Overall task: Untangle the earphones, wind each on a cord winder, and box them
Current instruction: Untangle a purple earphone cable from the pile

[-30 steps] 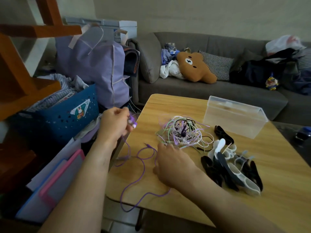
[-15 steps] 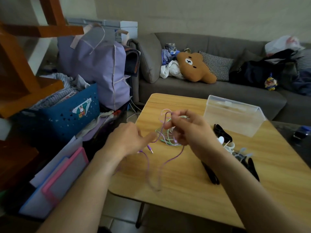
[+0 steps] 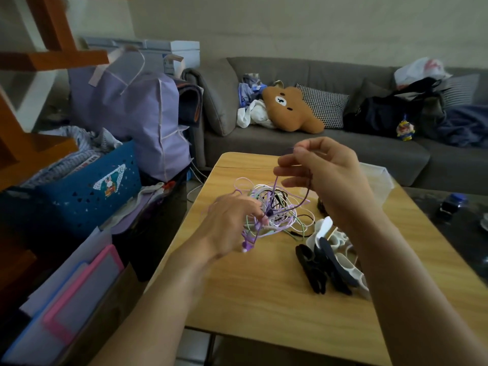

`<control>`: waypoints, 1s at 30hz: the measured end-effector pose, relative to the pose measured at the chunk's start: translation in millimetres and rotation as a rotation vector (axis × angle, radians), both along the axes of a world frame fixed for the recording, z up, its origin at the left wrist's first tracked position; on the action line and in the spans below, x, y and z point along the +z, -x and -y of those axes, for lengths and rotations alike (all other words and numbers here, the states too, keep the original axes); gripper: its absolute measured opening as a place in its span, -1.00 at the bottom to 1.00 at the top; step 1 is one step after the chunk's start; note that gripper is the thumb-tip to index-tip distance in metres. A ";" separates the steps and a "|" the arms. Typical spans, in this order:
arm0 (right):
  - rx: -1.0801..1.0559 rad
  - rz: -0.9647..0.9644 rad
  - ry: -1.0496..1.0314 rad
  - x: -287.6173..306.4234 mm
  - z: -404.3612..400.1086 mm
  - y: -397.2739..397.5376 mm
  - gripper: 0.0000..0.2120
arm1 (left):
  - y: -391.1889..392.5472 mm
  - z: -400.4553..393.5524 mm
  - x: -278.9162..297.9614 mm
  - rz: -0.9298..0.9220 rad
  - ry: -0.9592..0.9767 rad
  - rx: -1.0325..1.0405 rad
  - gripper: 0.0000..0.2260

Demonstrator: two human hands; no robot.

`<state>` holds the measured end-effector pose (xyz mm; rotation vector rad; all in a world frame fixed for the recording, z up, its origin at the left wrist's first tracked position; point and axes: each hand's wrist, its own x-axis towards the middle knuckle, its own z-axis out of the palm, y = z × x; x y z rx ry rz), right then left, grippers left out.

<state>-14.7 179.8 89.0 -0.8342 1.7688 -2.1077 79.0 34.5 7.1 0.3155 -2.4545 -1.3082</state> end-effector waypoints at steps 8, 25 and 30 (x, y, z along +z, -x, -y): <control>-0.271 -0.269 -0.218 6.5 -29.8 32.6 -0.91 | 8.3 -3.3 8.0 -0.261 -0.316 0.143 -0.76; -0.495 -0.560 -1.024 -29.6 -32.5 68.8 -0.61 | 6.1 -4.7 16.3 -0.147 -0.693 -0.003 -0.74; 0.055 -0.574 -0.506 -20.9 -5.0 26.3 -0.64 | 5.0 -9.3 14.6 -0.246 -0.615 -0.113 -0.85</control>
